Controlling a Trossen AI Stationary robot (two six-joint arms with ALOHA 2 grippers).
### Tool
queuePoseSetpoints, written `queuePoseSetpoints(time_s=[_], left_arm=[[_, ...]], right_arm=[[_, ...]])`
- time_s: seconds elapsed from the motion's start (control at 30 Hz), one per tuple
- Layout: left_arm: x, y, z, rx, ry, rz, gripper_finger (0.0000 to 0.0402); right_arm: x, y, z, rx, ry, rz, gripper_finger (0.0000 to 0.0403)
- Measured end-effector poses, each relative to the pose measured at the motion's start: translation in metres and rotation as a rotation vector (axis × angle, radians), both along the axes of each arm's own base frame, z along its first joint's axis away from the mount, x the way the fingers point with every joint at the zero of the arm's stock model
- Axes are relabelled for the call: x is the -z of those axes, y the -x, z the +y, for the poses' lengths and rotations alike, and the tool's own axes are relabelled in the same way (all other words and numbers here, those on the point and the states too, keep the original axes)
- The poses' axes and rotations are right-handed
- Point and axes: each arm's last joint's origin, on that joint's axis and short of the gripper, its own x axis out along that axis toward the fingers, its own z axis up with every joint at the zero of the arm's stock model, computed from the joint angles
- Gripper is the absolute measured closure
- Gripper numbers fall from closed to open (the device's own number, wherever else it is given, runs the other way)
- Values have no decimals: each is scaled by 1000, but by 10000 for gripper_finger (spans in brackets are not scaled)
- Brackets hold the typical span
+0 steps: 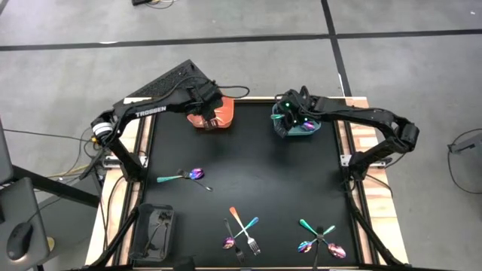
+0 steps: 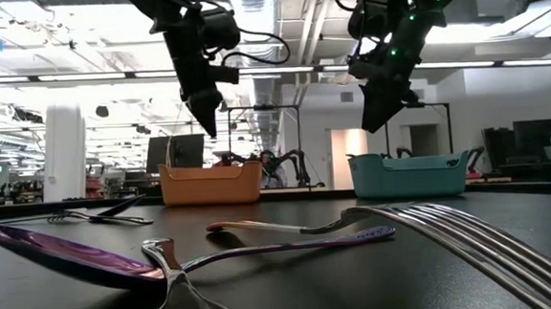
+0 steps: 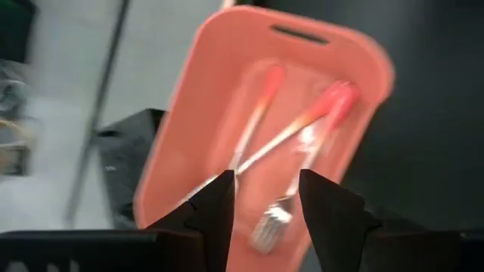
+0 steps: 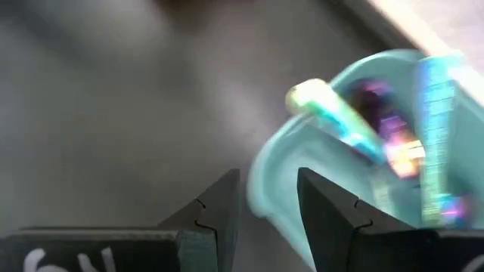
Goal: Sort silverware by color (type)
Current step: Put the black fork into the black bin
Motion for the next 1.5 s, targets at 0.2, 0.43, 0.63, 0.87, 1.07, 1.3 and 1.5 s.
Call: queuePoseSetpoints(time_s=[0.2, 0.43, 0.63, 0.87, 1.07, 1.3, 1.5], left_arm=[[4, 3, -14, -56, 188, -112, 260], [25, 17, -60, -36, 272, -236, 260], [30, 41, -111, 33, 370, -397, 260], [33, 64, -150, 87, 420, -479, 260], [46, 76, -168, 7, 481, -466, 260], [78, 93, -182, -110, 498, -328, 260], [91, 100, -182, -175, 499, -244, 260]], right_arm=[[5, -7, 35, -84, -159, 41, 253], [10, -11, 97, -133, -271, 168, 253], [9, -18, 147, -145, -333, 136, 253], [0, -42, 181, -124, -422, -132, 253], [-1, -63, 192, -11, -513, -326, 253], [12, -80, 217, 20, -610, -381, 253], [16, -93, 235, 27, -617, -399, 253]])
